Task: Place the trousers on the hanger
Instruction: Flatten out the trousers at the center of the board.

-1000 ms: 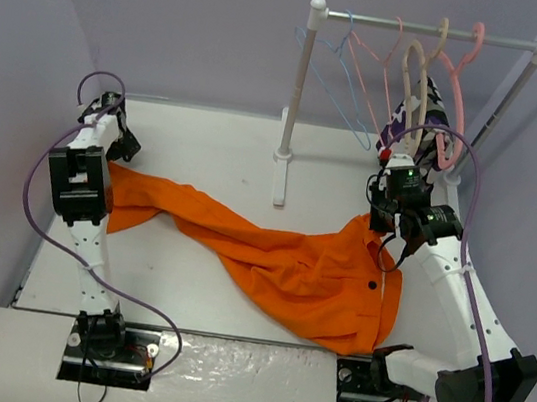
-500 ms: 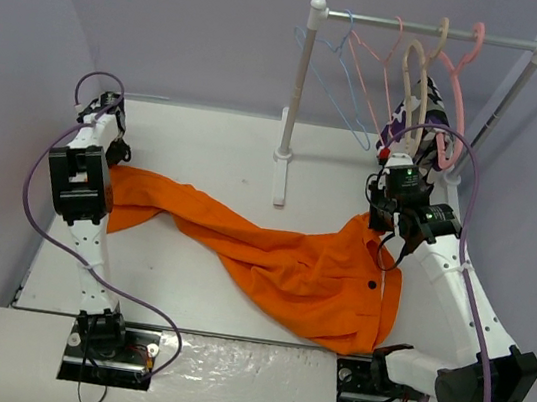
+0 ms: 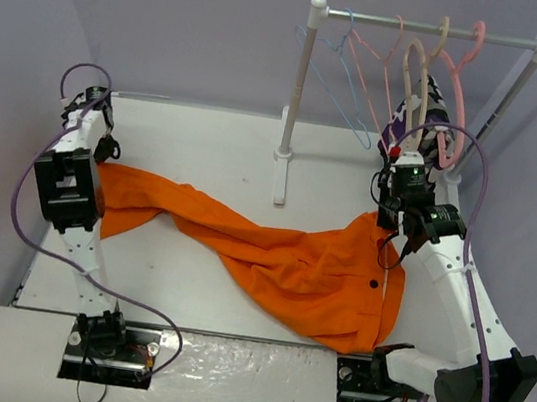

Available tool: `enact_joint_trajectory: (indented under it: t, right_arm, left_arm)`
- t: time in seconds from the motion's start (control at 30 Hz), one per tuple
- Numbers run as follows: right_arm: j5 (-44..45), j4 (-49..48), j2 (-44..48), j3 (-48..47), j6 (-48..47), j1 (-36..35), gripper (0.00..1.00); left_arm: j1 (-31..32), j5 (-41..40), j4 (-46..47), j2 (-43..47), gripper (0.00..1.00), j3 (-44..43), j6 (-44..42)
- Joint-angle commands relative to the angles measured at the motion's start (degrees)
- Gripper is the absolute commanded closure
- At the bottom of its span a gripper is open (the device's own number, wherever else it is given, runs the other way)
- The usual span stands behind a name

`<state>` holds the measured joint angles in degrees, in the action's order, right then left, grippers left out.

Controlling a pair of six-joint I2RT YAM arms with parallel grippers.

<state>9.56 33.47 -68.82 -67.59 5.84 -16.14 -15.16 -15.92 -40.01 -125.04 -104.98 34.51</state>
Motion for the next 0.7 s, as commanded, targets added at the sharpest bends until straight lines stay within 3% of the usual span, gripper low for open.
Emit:
enact_joint_trajectory:
  t: [0.0,0.33,0.67]
  right_arm:
    - [7.05,-3.21,4.17,-3.19,1.35,2.99,1.0]
    - [13.76,-2.19,9.87,-6.05,2.25,5.6,1.0]
    - [25.54,-1.49,16.01,-9.18,0.77,5.77,1.0]
  left_arm:
    - [-3.21,-1.34,0.55,15.33,1.0,0.86,-1.67]
    - [-7.99,1.85,2.3,32.23,1.0,8.84,-0.76]
    - [-14.57,6.34,-0.19,45.6,1.0,10.39,0.15]
